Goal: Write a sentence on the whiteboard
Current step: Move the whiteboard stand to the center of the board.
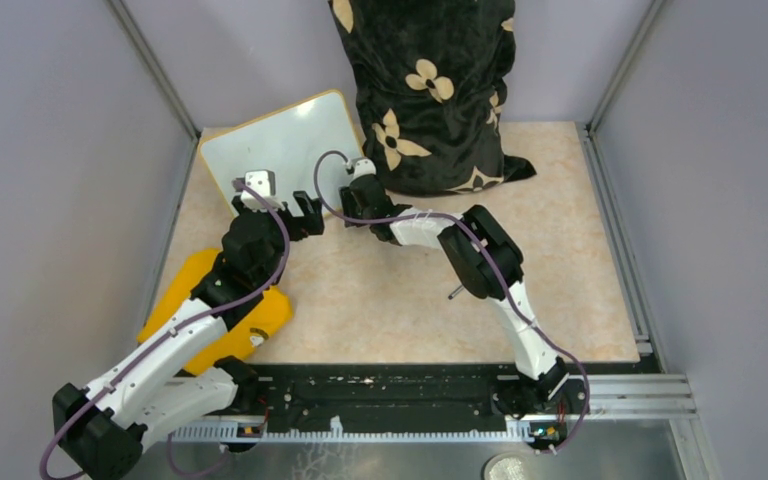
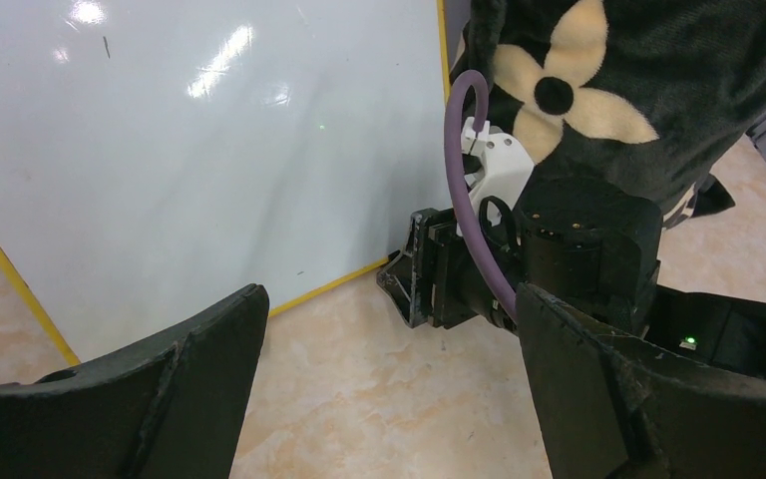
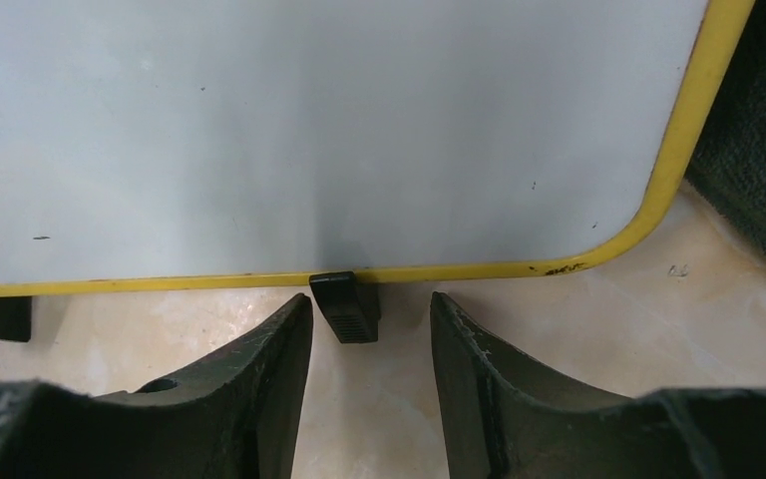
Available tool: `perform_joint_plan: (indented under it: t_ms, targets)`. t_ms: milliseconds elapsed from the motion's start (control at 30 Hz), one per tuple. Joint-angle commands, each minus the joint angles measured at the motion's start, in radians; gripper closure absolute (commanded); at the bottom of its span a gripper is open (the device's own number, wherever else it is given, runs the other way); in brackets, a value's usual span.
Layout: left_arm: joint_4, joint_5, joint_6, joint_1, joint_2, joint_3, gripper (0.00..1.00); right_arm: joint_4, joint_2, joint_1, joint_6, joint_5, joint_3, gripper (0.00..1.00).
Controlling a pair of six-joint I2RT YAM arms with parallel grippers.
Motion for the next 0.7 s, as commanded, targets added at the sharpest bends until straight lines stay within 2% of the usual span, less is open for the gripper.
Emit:
perform_joint_plan:
  t_ms: [0, 167, 667]
  targets:
    - [-0.002, 0.006, 0.0, -0.005, 0.004, 0.027, 0.01, 0.002, 0.026, 0.001, -0.004, -0.004, 0.056, 0.55]
    - [-0.002, 0.006, -0.001, -0.004, 0.001, 0.026, 0.01, -0.004, 0.03, 0.002, -0.009, -0.006, 0.064, 0.63]
    - [-0.008, 0.02, -0.011, -0.004, -0.005, 0.029, 0.02, 0.021, -0.027, 0.024, -0.042, 0.031, -0.032, 0.79]
